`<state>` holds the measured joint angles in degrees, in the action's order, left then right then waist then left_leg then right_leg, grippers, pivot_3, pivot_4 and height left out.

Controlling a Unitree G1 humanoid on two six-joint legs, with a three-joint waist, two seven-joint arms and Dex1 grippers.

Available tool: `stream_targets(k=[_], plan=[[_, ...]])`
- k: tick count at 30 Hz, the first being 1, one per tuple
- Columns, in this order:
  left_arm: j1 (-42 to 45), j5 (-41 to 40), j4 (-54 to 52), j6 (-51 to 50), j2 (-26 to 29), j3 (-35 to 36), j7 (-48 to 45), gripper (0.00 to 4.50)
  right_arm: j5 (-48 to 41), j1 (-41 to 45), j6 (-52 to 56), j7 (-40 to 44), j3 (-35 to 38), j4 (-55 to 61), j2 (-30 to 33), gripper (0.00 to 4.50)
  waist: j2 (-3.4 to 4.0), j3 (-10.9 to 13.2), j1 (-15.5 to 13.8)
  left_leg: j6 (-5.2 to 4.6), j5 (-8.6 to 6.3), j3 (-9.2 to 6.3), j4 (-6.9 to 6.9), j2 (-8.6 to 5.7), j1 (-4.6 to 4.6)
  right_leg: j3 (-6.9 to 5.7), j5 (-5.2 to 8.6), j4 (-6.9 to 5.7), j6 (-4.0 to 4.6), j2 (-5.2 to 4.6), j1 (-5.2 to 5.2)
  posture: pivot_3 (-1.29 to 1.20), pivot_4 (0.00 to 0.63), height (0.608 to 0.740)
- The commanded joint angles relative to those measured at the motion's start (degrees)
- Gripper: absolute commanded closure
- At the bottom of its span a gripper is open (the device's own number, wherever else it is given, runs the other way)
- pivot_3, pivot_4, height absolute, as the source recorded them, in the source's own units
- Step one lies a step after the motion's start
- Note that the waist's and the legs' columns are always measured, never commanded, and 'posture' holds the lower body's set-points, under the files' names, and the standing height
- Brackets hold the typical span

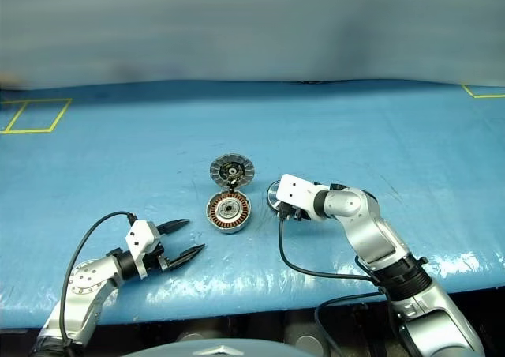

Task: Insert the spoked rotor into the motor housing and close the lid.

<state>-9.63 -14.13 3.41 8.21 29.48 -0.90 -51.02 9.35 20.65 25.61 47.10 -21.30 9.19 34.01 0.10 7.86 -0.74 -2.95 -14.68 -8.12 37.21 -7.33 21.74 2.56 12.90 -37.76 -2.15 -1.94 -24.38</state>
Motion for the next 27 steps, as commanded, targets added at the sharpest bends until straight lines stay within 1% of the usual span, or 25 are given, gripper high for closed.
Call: stream_targets(k=[1,9,15,19,22,27], plan=[[0.3,-0.7,-1.7,0.9,-0.1,0.7,0.1,0.45,-0.2,0.8,0.2,-0.3,1.5,-0.7,0.1,2.18,0.0,0.0,0.0,0.01,0.01,0.0,0.0,0.0,0.0,0.0,0.0,0.0,0.0,0.0,0.0,0.0,0.15,0.74],[0.1,-0.7,-1.9,0.9,0.1,0.9,0.1,0.45,-3.1,1.4,1.8,-0.1,3.8,-0.8,-0.9,2.18,0.0,0.0,0.0,0.01,0.01,0.0,0.0,0.0,0.01,0.0,0.0,0.0,0.0,0.0,-0.01,0.0,0.15,0.74],[0.1,-0.7,-1.9,0.8,0.0,0.8,0.0,0.45,-4.1,1.8,2.1,-0.2,3.9,-1.9,-0.9,2.18,0.0,0.0,0.0,0.0,0.0,0.0,-0.01,0.0,0.01,0.01,0.0,0.01,0.0,0.0,-0.01,0.0,0.15,0.74],[0.2,-0.8,-1.8,0.8,0.0,0.7,-0.2,0.45,-5.7,2.2,2.8,1.3,3.6,-4.0,-1.3,2.18,0.0,0.0,0.0,-0.01,0.0,0.0,-0.01,0.0,0.01,0.01,0.0,0.0,0.0,0.0,-0.01,0.0,0.15,0.74],[0.3,-0.7,-1.8,0.8,-0.1,0.6,-0.2,0.45,-5.7,2.3,2.1,2.6,2.0,-6.0,-1.2,2.18,0.0,0.0,0.0,-0.04,-0.02,0.0,-0.01,0.0,0.0,0.01,0.0,0.01,0.0,0.0,0.0,0.0,0.15,0.74],[-0.1,-0.7,-2.0,0.9,-0.2,0.7,-0.1,0.45,-5.0,2.4,2.0,2.1,1.9,-4.3,-1.0,2.18,-0.01,0.0,0.0,-0.04,-0.02,0.0,-0.01,0.01,0.0,0.0,0.0,-0.01,0.0,0.0,0.0,0.0,0.15,0.74]])
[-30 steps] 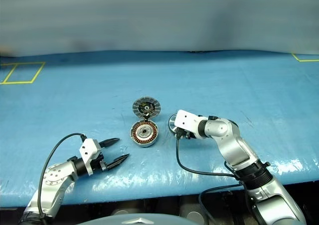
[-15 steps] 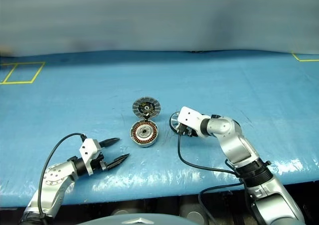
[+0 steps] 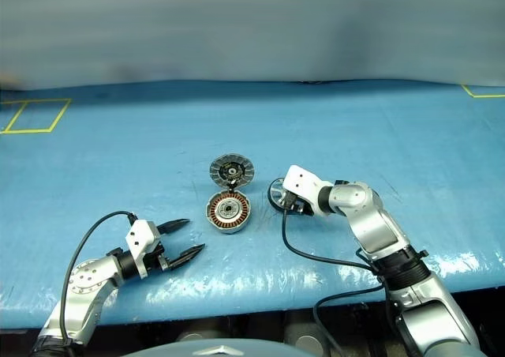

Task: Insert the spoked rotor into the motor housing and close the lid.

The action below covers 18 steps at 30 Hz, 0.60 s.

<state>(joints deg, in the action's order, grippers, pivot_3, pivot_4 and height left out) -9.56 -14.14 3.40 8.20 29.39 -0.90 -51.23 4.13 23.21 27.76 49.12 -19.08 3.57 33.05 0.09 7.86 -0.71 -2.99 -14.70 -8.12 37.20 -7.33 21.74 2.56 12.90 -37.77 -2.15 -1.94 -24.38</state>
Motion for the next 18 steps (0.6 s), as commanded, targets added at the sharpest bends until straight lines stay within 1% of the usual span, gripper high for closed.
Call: stream_targets(k=[1,10,12,18], plan=[[-0.4,-0.7,-2.1,0.9,0.0,0.7,0.2,0.45,0.2,-0.3,0.1,-0.1,-0.1,2.0,0.0,2.18,0.0,0.0,0.0,0.0,0.0,0.0,0.0,0.0,0.0,0.0,0.0,0.0,0.0,0.0,0.0,0.0,0.15,0.74],[-0.1,-0.6,-1.9,0.7,-0.1,0.6,0.2,0.45,1.6,-0.4,0.5,-1.4,-0.4,2.4,0.5,2.18,0.0,0.0,-0.1,0.0,0.0,0.0,0.0,0.0,0.0,0.0,0.0,0.01,0.0,0.0,0.0,0.0,0.15,0.74],[0.0,-0.6,-1.9,0.7,-0.1,0.5,0.1,0.45,1.9,-0.5,0.2,-1.9,-0.2,2.5,0.4,1.83,0.0,0.0,-0.1,0.0,0.0,0.0,0.0,0.0,0.0,0.0,0.0,0.01,0.0,0.0,0.0,0.0,0.15,0.74],[0.1,-0.5,-1.8,0.8,0.0,0.5,-0.1,0.45,1.7,-0.1,0.2,-2.8,0.6,2.3,0.0,1.83,0.0,0.0,-0.1,0.02,0.0,0.0,-0.01,0.0,0.01,0.0,0.0,0.02,0.0,0.0,-0.01,0.0,0.15,0.74]])
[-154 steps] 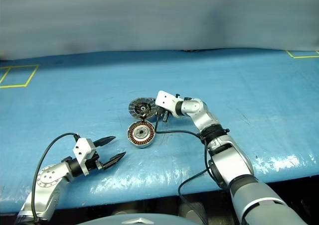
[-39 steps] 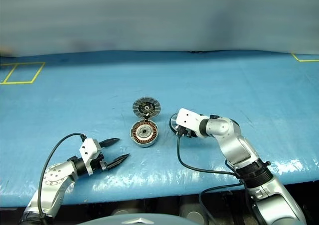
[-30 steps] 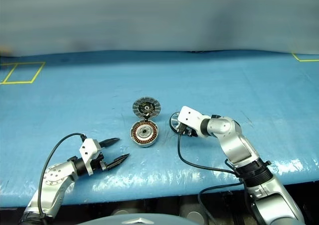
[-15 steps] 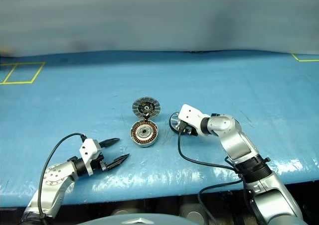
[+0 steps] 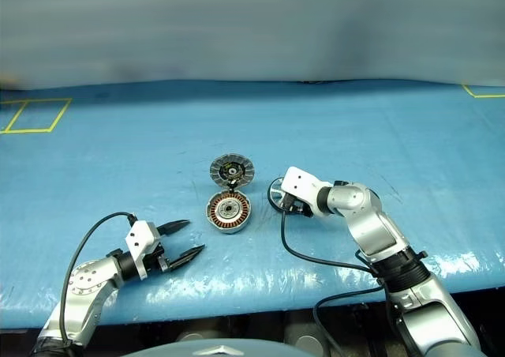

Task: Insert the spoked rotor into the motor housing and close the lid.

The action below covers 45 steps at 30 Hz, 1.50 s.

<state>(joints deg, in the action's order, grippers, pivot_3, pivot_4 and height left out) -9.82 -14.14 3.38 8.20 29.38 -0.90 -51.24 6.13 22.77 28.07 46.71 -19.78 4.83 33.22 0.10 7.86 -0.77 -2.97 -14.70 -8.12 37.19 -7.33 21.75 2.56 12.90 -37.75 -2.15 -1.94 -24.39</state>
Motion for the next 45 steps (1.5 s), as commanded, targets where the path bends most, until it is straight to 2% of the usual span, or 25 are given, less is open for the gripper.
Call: stream_targets(k=[1,9,17,34,40,45], plan=[[0.3,-0.5,-1.7,0.8,0.0,0.5,0.0,0.45,-0.5,0.5,0.0,-0.2,1.2,0.9,-0.2,1.83,0.0,0.0,0.0,-0.01,0.0,0.0,0.0,0.0,0.0,0.0,0.0,0.0,0.0,0.0,0.0,0.0,0.15,0.74],[0.4,-0.4,-1.6,1.0,0.0,0.5,0.0,0.45,-2.6,2.9,0.6,3.6,1.1,-0.8,0.3,1.83,0.0,0.0,0.0,-0.02,-0.01,0.0,0.0,0.0,0.0,0.0,0.0,0.0,0.0,0.0,0.0,0.0,0.15,0.74],[-0.7,-0.5,-2.3,1.0,0.0,0.8,0.5,0.45,0.2,2.3,1.0,2.4,0.5,6.0,2.6,1.83,0.0,0.0,0.0,0.0,0.0,0.0,-0.02,0.0,0.06,0.0,0.0,0.02,0.0,0.0,-0.04,0.0,0.15,0.74],[-0.5,-0.3,-2.1,0.8,-0.2,0.0,0.1,0.45,-3.4,4.6,1.4,5.4,2.0,-2.1,0.5,1.83,0.0,0.0,0.0,0.01,0.01,0.01,-0.03,0.0,0.06,0.0,0.0,0.03,0.0,-0.01,-0.03,0.0,0.15,0.74],[-0.6,-0.3,-2.0,0.7,-0.2,-0.1,0.1,0.45,-3.5,4.2,1.2,7.6,-0.2,-3.2,0.7,1.83,-0.01,0.0,0.0,-0.02,-0.01,0.01,-0.02,0.0,0.06,0.0,0.0,0.03,0.01,-0.01,-0.03,0.0,0.15,0.74],[-0.7,-0.3,-2.1,0.8,-0.2,0.0,0.1,0.45,-3.5,3.0,1.7,7.8,-0.6,-1.9,0.6,2.88,-0.06,0.0,0.1,-0.04,-0.02,0.01,-0.02,0.02,0.05,0.0,0.0,0.02,0.01,0.0,-0.02,0.0,0.15,0.74]])
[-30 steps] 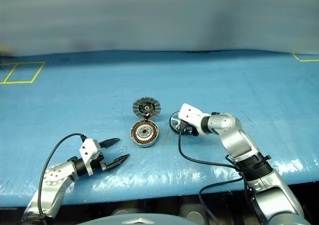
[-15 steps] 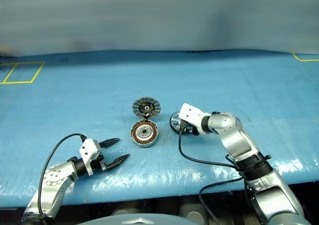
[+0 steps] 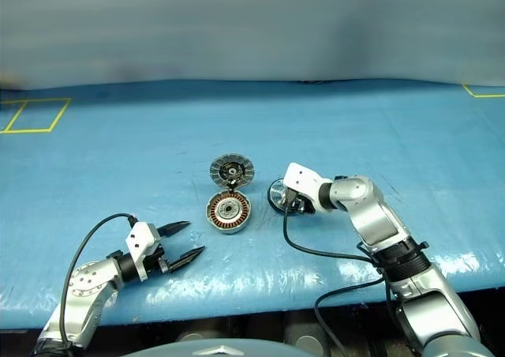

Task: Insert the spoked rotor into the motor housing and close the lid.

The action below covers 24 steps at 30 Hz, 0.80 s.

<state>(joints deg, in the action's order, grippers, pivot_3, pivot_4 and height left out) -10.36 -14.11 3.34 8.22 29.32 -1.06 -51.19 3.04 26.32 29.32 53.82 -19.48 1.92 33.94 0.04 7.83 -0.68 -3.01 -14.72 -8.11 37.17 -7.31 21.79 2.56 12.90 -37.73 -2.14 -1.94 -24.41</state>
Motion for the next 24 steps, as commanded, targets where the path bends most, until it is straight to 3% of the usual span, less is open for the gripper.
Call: stream_targets(k=[1,11,18,24], plan=[[-0.2,-0.3,-2.0,0.8,-0.1,0.1,0.0,0.45,-0.4,-0.8,0.6,0.5,-0.8,1.4,-0.1,3.05,-0.01,0.0,0.1,0.0,0.0,0.0,0.0,0.0,-0.01,0.0,0.0,-0.01,0.0,0.0,0.01,0.0,0.15,0.74],[0.2,-0.3,-1.8,0.9,-0.1,0.1,-0.2,0.45,-3.0,-5.3,3.7,-3.2,3.6,9.8,-0.8,3.17,-0.01,0.0,-0.2,0.01,0.0,0.0,0.01,0.01,-0.01,-0.01,0.0,0.0,0.01,0.0,0.0,0.0,0.15,0.74],[1.2,-0.4,-1.3,1.0,0.0,-0.2,-0.9,0.45,-11.7,-12.0,7.6,-4.0,8.6,20.9,-2.9,3.17,0.01,0.0,-0.2,-0.01,-0.01,0.0,0.0,0.01,0.11,0.0,0.0,0.0,0.01,0.0,-0.01,0.0,0.15,0.74],[2.4,-0.4,-0.6,1.2,-0.1,-0.3,-1.7,0.45,-17.5,-12.5,9.4,-5.4,9.9,24.7,-5.9,3.17,0.0,0.0,-0.2,-0.01,-0.01,0.0,0.03,0.02,0.1,-0.01,-0.01,-0.02,0.0,0.0,-0.01,0.0,0.15,0.74]])
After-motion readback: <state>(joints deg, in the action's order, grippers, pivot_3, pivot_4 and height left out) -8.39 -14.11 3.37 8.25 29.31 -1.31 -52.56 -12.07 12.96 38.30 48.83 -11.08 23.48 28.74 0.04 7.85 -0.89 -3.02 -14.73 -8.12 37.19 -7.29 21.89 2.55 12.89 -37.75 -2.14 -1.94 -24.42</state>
